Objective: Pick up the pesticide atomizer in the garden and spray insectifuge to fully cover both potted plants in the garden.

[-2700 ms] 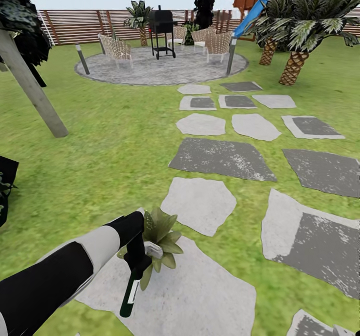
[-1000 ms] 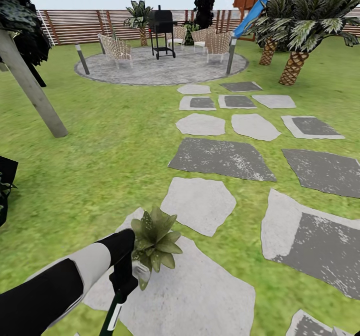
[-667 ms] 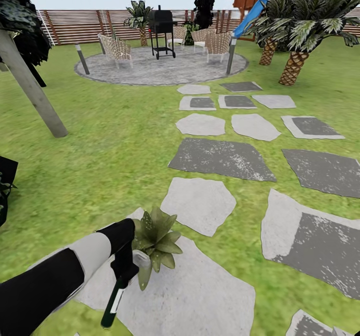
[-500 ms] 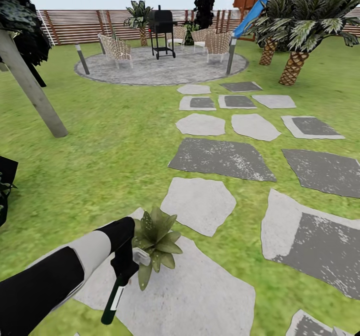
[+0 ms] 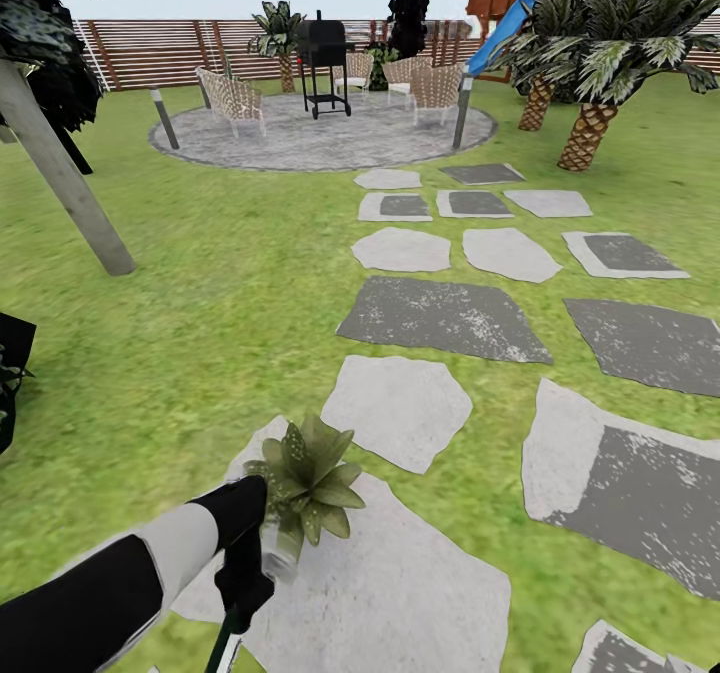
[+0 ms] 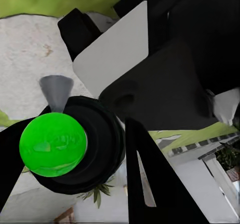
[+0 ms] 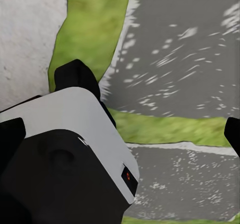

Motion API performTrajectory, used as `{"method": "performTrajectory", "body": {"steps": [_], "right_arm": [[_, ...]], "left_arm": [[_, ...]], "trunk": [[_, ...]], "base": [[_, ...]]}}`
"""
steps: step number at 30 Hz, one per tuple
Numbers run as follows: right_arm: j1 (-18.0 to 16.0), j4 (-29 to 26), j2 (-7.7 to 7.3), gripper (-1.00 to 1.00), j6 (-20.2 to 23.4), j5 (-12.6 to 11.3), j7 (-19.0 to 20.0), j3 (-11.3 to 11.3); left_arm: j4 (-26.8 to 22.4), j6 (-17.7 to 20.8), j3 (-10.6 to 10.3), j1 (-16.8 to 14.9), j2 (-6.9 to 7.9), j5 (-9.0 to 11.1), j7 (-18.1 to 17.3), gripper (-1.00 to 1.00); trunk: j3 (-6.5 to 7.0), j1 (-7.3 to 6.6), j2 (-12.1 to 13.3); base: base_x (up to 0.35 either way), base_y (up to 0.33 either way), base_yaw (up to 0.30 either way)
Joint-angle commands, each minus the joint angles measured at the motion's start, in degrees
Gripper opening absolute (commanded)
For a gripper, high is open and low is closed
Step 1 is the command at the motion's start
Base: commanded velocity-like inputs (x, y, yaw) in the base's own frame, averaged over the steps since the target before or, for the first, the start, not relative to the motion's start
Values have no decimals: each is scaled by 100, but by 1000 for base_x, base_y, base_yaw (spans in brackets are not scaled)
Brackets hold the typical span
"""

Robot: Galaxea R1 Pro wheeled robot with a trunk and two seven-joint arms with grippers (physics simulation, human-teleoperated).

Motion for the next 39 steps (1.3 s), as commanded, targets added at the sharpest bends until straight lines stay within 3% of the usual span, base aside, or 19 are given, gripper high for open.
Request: {"method": "performTrajectory", "body": {"steps": [1,4,11,32,39], "right_arm": [[-5,-5,0,100,13,56,59,-7],[-6,-5,0,100,13,58,59,-7],[-6,-5,0,100,13,54,59,-15],[-6,0,0,100,13,54,65,-12],[-6,-5,-5,100,13,54,68,-16]], "left_arm": [[-3,26,19,98,8,-67,-44,-100],[0,26,24,235,79,-68,-45,-100],[1,26,30,201,120,-61,-43,-100],[-8,32,-23,-517,88,-103,-25,-100],[-8,33,-24,-687,78,-114,-11,-100]], "trunk": [[-4,-1,-2],[-4,-1,-2],[-17,-1,-2],[-204,-1,-2],[-211,-1,-2]], "base": [[0,0,0],[0,0,0],[0,0,0],[0,0,0],[0,0,0]]}}
